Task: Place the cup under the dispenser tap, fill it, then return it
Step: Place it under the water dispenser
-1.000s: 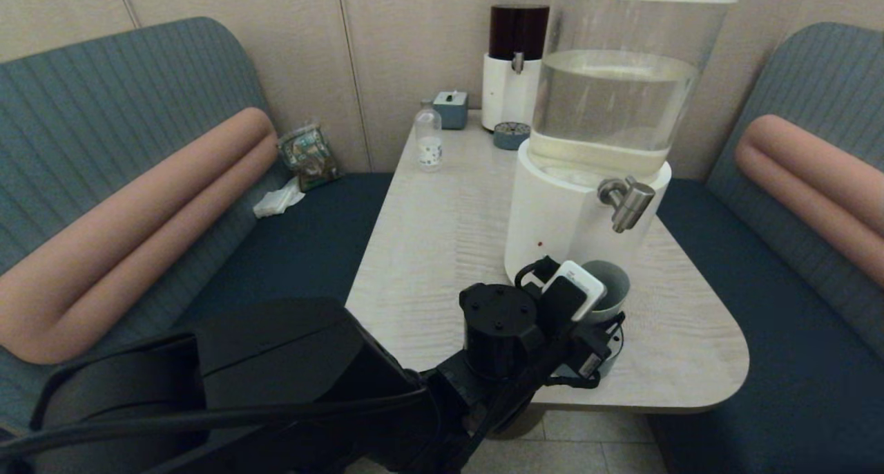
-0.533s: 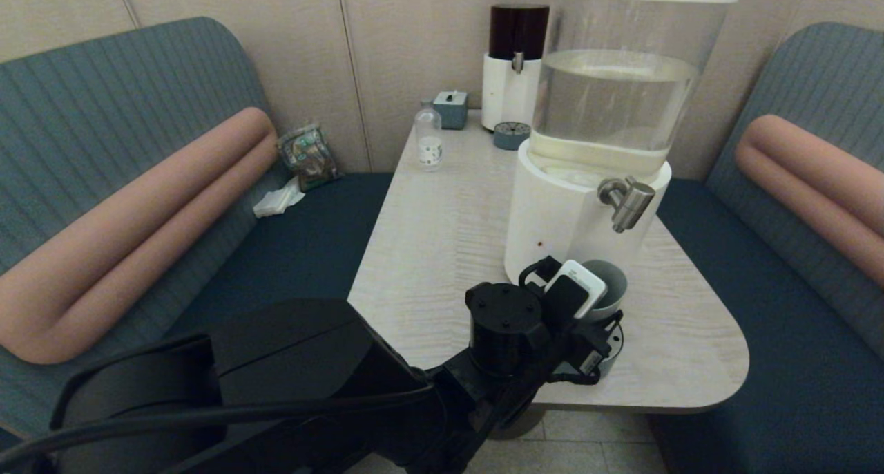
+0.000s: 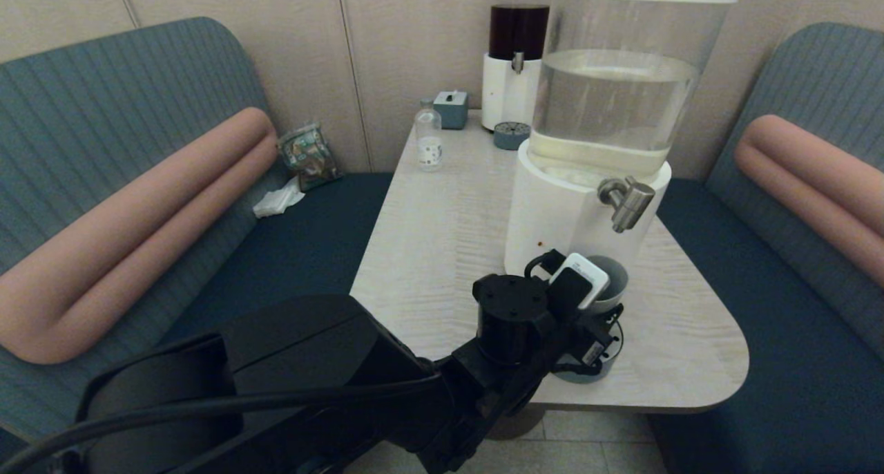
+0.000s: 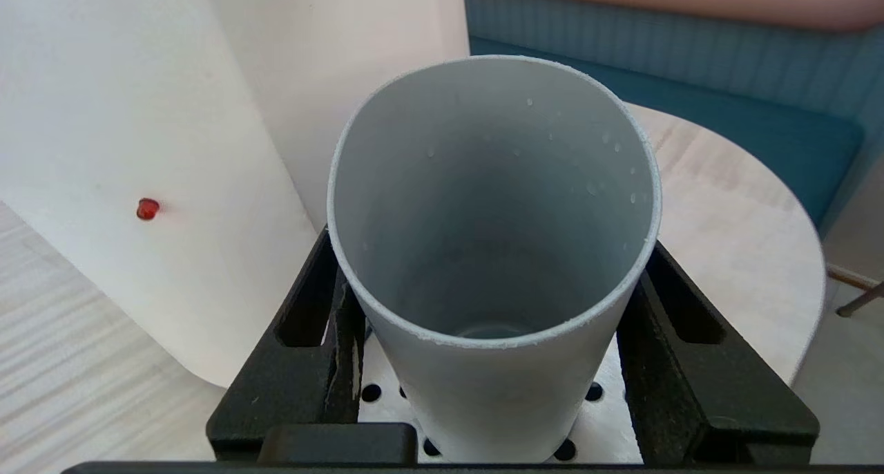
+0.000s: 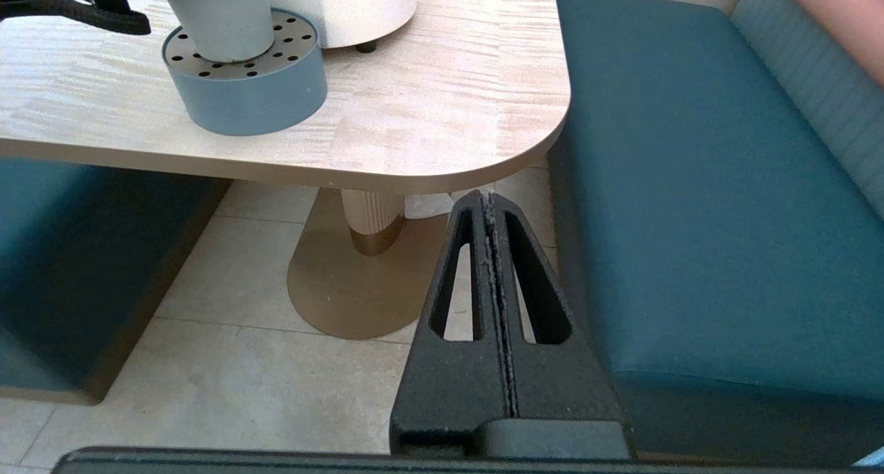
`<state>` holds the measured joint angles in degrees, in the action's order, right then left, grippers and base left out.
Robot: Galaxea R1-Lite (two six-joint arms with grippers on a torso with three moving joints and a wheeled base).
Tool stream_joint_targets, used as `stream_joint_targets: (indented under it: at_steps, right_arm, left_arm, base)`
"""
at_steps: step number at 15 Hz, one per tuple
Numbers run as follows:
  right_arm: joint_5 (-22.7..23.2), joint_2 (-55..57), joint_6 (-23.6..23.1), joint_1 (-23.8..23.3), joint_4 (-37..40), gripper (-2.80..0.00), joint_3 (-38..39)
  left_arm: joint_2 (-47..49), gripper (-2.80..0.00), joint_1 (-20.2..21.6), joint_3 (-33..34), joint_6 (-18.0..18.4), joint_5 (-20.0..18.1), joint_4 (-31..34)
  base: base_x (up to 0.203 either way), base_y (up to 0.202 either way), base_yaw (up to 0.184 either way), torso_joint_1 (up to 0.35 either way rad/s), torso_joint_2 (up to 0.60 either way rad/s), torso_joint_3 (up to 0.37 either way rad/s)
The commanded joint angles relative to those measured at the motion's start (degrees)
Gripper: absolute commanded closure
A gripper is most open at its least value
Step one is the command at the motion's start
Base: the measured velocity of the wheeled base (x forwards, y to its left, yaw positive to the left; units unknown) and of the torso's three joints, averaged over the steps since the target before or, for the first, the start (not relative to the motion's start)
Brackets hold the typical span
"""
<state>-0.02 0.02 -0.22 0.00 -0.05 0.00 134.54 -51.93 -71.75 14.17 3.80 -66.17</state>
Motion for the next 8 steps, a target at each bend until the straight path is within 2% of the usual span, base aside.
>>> stream_joint_targets:
  at_steps: [1,8]
  right_arm:
    - [0.02,0.06,-0.04,0.0,-0.04,0.0,0.0]
    - [0.02,0.06,-0.04,0.0,-0.04,0.0,0.0]
  left_arm:
    - [0.21,0.0,0.05,-1.0,0.07,0.02,0.38]
    - [0.26,0.0,0.76,-2.56,0.6,0.15,1.59]
  base:
    - [0.0,0.0,0.0,0.0,0.0,0.0]
    - [0.0,0.0,0.0,0.0,0.0,0.0]
